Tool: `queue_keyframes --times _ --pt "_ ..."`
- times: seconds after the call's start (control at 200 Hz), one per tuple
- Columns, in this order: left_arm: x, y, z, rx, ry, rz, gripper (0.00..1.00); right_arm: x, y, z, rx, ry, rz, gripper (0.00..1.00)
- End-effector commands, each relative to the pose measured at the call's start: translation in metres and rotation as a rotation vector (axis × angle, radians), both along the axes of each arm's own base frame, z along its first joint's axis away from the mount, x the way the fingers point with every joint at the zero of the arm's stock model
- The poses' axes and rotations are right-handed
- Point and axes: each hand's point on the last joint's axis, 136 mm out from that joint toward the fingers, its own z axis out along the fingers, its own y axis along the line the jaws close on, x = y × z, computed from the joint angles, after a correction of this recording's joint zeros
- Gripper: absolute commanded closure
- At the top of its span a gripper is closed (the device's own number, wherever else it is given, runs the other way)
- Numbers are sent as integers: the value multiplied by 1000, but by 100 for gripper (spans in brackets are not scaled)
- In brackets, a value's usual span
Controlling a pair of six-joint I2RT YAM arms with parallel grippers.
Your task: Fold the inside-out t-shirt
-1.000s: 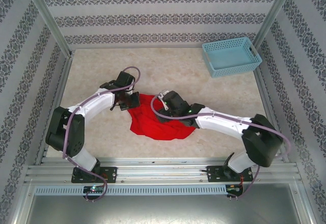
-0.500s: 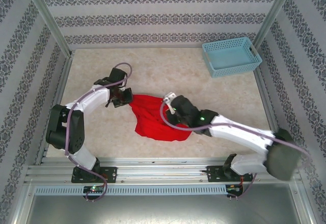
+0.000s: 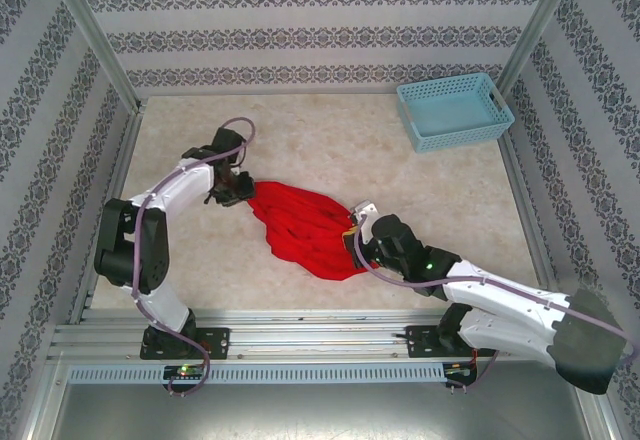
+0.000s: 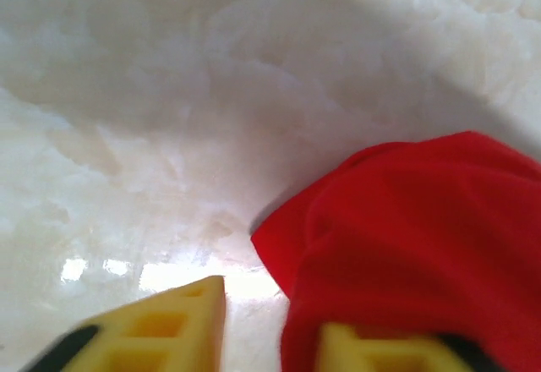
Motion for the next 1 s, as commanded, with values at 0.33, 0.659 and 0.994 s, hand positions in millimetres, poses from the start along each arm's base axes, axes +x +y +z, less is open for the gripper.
queue_keyframes --times 0.33,0.659,0.994 --pt "-77 -117 55 158 -313 -528 21 9 11 35 137 -38 -17 100" --pt "-69 -129 13 184 -224 -538 35 8 11 45 157 -56 -14 100" --pt "-43 -125 10 123 -248 -437 96 10 -1 30 127 -39 -66 100"
